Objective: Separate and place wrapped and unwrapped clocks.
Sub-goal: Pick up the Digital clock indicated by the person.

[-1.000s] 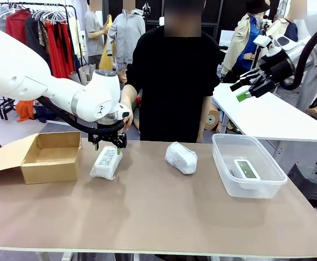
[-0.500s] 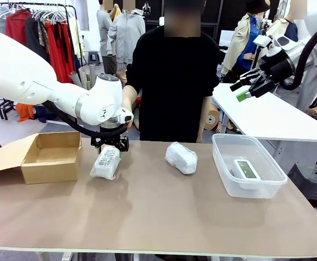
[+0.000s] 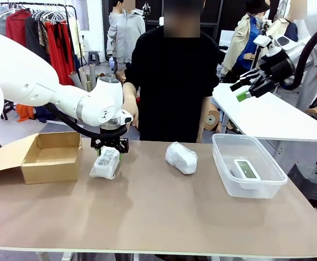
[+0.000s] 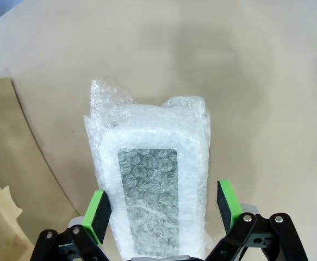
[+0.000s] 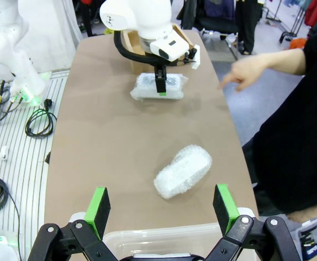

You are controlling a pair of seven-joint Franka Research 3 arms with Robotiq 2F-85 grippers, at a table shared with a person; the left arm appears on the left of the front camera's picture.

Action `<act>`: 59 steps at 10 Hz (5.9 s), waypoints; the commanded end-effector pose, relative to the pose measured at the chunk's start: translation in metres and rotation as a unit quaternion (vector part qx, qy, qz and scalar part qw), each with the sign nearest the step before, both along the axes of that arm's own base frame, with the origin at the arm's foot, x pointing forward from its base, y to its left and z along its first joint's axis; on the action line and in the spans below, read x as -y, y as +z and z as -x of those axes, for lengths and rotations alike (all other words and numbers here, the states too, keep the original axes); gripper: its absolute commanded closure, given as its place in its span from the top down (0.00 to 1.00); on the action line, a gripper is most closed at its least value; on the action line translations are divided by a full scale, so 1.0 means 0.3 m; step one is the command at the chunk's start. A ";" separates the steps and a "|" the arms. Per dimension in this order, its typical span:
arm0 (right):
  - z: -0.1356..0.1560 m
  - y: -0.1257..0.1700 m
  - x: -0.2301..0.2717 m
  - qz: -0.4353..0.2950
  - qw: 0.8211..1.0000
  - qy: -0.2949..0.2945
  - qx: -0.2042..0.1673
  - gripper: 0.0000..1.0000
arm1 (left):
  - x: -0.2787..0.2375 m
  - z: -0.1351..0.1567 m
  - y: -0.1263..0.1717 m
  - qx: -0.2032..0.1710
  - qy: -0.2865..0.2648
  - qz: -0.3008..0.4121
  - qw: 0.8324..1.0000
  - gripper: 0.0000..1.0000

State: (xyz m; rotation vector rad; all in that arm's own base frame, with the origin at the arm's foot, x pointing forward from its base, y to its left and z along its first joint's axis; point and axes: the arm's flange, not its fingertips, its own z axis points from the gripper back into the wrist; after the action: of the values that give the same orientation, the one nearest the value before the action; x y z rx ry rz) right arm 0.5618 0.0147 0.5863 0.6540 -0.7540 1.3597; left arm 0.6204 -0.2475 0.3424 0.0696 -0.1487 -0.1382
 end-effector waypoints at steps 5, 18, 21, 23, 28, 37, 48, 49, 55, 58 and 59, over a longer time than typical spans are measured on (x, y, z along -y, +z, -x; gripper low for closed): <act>0.003 0.004 0.001 0.003 1.000 0.001 0.001 1.00 | 0.012 0.017 0.010 0.008 0.023 -0.006 1.000 1.00; 0.003 0.004 0.001 0.003 1.000 0.001 0.001 1.00 | -0.024 0.034 0.002 0.009 0.041 -0.010 0.999 1.00; 0.003 0.004 0.001 0.003 1.000 0.001 0.001 1.00 | -0.031 0.027 -0.021 0.001 0.040 -0.004 0.999 1.00; 0.003 0.004 0.001 0.003 1.000 0.001 0.001 1.00 | -0.032 0.020 -0.041 -0.005 0.038 0.000 0.999 1.00; 0.003 0.004 0.001 0.003 1.000 0.001 0.001 1.00 | -0.035 0.015 -0.062 -0.014 0.024 0.000 1.000 0.84; 0.003 0.004 0.001 0.003 1.000 0.001 0.001 1.00 | -0.053 0.144 0.180 -0.002 0.020 0.028 0.999 0.00; 0.003 0.004 0.001 0.003 1.000 0.001 0.001 1.00 | -0.017 0.459 0.844 0.097 -0.013 -0.040 0.994 0.00; 0.003 0.004 0.001 0.003 1.000 0.001 0.001 1.00 | -0.012 0.478 0.877 0.111 -0.004 -0.044 0.993 0.00; 0.003 0.004 0.001 0.003 1.000 0.001 0.001 1.00 | -0.005 0.482 0.884 0.108 -0.016 -0.034 0.993 0.00; 0.003 0.004 0.001 0.003 1.000 0.001 0.001 1.00 | -0.005 0.482 0.884 0.108 -0.016 -0.034 0.993 0.00; 0.003 0.004 0.001 0.003 1.000 0.001 0.001 1.00 | -0.005 0.482 0.884 0.108 -0.016 -0.034 0.993 0.00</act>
State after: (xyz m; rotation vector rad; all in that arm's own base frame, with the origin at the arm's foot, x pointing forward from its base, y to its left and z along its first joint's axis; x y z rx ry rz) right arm 0.5620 0.0147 0.5857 0.6547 -0.7532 1.3593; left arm 0.4780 -0.2503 0.6031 0.1623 -0.3583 -0.1606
